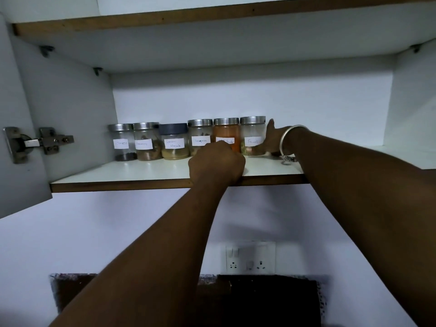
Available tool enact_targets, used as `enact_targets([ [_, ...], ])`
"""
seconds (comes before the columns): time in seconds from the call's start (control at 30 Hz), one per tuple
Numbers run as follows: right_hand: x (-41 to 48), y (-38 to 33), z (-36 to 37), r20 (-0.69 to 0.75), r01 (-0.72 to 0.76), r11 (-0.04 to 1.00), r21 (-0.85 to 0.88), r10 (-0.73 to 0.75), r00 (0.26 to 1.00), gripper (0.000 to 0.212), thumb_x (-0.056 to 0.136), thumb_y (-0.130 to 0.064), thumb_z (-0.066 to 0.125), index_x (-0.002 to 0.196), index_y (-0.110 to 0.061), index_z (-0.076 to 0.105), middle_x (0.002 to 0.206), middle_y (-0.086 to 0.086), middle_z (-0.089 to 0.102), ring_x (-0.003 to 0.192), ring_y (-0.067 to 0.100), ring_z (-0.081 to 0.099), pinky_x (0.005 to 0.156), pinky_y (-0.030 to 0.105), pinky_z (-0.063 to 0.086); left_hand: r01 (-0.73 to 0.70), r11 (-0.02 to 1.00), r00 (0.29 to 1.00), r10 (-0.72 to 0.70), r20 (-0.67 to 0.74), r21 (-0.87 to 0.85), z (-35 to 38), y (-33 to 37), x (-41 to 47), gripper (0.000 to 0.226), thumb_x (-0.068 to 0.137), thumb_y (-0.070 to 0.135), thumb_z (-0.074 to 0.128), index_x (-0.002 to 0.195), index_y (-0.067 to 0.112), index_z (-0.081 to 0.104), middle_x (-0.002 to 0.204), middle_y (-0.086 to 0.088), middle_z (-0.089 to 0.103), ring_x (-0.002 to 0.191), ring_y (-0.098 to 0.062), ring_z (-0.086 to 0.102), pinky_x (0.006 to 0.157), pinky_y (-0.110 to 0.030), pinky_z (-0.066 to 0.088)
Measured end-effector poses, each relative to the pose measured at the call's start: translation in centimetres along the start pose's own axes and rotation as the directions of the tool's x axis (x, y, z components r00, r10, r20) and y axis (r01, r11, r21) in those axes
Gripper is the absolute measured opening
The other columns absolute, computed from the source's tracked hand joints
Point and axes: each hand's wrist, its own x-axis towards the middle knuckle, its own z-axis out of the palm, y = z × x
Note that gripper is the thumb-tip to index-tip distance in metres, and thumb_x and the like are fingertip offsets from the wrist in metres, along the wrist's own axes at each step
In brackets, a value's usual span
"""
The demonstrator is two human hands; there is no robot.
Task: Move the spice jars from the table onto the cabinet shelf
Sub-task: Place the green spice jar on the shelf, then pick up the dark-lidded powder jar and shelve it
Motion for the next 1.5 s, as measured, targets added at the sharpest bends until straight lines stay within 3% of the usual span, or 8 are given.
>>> enact_targets([
  [0.17,-4.4,-0.1,-1.9,0.104,0.06,0.967,-0.246,-0.035,0.994,0.095,0.072,-0.081,0.07,0.132,-0.008,0.059,0.113,0.006,0.071,0.091,0.022,0.064,0.069,0.033,0.045,-0.045,0.999,0.998,0.044,-0.045,-0.022,-0.2,0.0,-0.2,0.025,0.092,0.031,0.046,0.08,0.02,0.064,0.086,-0.001,0.064,0.086,-0.026,0.062,0.074,-0.033,0.047],
  [0.4,-11.4,0.7,-1.5,0.075,0.075,0.99,0.118,-0.084,0.994,0.098,0.074,-0.059,0.085,0.149,-0.013,0.044,0.154,0.005,0.048,0.138,0.029,0.049,0.115,0.043,0.041,-0.165,0.98,0.983,0.154,-0.105,-0.112,-0.8,-0.2,-1.6,0.033,0.089,0.03,0.045,0.084,0.019,0.076,0.089,-0.003,0.077,0.089,-0.029,0.069,0.071,-0.035,0.051],
  [0.6,-21.4,0.4,1.3,-0.3,0.234,0.9,0.368,-0.124,0.946,0.057,0.084,-0.03,0.085,0.131,-0.007,0.063,0.126,0.011,0.069,0.118,0.026,0.064,0.101,0.039,0.052,-0.121,0.598,0.987,0.156,-0.033,-0.793,-2.8,0.7,-7.5,0.033,0.086,0.0,0.04,0.079,0.009,0.072,0.077,-0.017,0.072,0.072,-0.028,0.068,0.079,-0.054,0.063],
  [0.8,-32.0,3.0,10.4,-0.538,0.433,0.656,0.618,-0.048,0.841,0.015,0.085,-0.025,0.081,0.094,-0.021,0.07,0.086,-0.008,0.073,0.085,0.01,0.073,0.078,0.023,0.06,-0.077,0.413,0.984,0.176,-0.004,-0.908,-0.1,0.8,-19.6,0.034,0.077,-0.001,0.045,0.085,0.013,0.075,0.088,-0.01,0.075,0.091,-0.034,0.074,0.082,-0.042,0.061],
  [0.9,-36.6,5.4,17.4,-0.554,0.469,0.595,0.653,-0.047,0.831,0.013,0.085,-0.025,0.074,0.097,-0.021,0.069,0.082,-0.013,0.07,0.076,-0.002,0.069,0.07,0.015,0.055,-0.026,0.432,0.986,0.157,0.047,-0.902,2.8,-1.2,-26.7,0.036,0.073,-0.004,0.044,0.083,0.011,0.075,0.078,0.006,0.075,0.08,-0.008,0.072,0.08,-0.024,0.058],
  [1.07,-43.5,11.2,29.9,-0.404,0.377,0.637,0.672,-0.111,0.908,0.016,0.088,-0.014,0.073,0.104,-0.016,0.069,0.083,-0.014,0.069,0.076,-0.005,0.068,0.068,0.013,0.054,0.238,0.508,0.941,0.09,0.326,-0.828,10.0,-6.1,-38.4,0.032,0.08,-0.014,0.049,0.085,0.002,0.076,0.08,-0.007,0.073,0.076,-0.008,0.07,0.078,-0.024,0.058],
  [1.27,-47.9,16.9,38.7,-0.009,0.171,0.851,0.496,-0.192,0.981,0.024,0.087,-0.007,0.074,0.11,-0.002,0.069,0.1,0.014,0.072,0.088,0.028,0.071,0.079,0.045,0.06,0.575,0.59,0.736,-0.07,0.674,-0.566,17.1,-10.9,-47.2,0.028,0.096,-0.015,0.05,0.091,-0.006,0.075,0.096,-0.017,0.076,0.087,-0.016,0.072,0.089,-0.033,0.058],
  [1.5,-48.3,17.1,43.8,0.45,0.175,0.975,0.135,-0.218,0.866,0.084,0.088,-0.041,0.075,0.155,-0.007,0.037,0.155,0.02,0.039,0.139,0.039,0.042,0.116,0.046,0.038,0.426,0.889,0.572,-0.122,0.811,-0.166,20.5,-15.7,-50.4,0.054,0.095,0.02,0.066,0.147,0.022,0.05,0.147,-0.013,0.046,0.139,-0.033,0.046,0.115,-0.041,0.037],
])
